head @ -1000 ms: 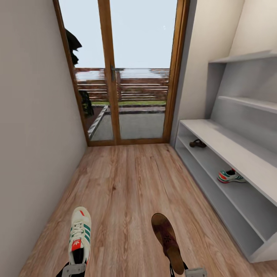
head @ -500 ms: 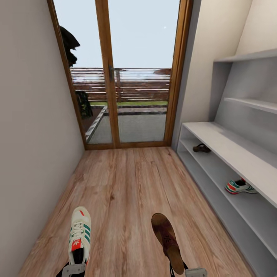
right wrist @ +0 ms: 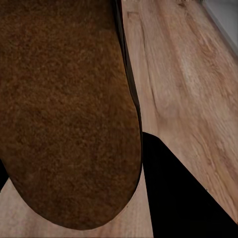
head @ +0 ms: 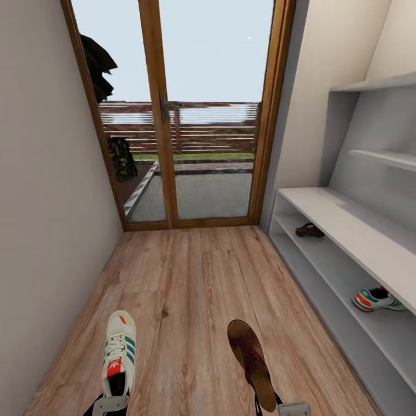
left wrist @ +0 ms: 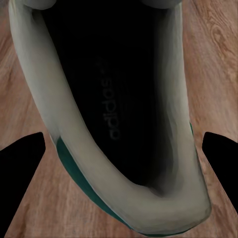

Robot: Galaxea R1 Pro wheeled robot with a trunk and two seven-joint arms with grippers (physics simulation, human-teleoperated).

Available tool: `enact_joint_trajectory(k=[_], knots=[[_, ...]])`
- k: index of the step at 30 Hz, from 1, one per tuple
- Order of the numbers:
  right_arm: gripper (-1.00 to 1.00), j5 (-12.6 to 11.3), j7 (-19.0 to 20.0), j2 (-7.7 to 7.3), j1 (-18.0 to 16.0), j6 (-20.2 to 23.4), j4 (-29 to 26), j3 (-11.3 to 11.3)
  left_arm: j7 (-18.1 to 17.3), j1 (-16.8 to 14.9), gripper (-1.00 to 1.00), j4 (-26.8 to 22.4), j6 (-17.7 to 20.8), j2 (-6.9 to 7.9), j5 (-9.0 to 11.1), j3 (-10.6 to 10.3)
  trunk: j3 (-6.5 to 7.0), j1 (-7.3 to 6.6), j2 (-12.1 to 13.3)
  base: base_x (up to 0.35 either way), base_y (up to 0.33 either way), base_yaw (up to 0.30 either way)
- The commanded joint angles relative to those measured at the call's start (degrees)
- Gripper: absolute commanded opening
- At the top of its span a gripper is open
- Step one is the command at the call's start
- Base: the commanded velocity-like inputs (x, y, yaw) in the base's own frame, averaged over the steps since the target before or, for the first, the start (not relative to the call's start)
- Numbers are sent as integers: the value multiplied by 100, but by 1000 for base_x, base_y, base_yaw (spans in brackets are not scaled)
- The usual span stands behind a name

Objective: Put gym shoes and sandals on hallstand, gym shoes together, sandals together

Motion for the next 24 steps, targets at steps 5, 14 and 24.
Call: enact_joint_trajectory(k=[5, 14, 24], knots=[[-100, -72, -11, -2, -6, -22, -2, 51, -22, -4, -100, 6, -17, -4, -6, 21, -5, 2, -2, 330, 0, 0], [-100, -72, -11, 0, -6, -21, -6, 52, -22, -4, -100, 7, -17, -11, -6, 16, -5, 2, -2, 331, 15, 0], [-100, -72, -11, 0, -6, -21, -12, 54, -22, -4, -100, 11, -17, -12, -6, 13, -5, 2, -2, 331, 73, 0]])
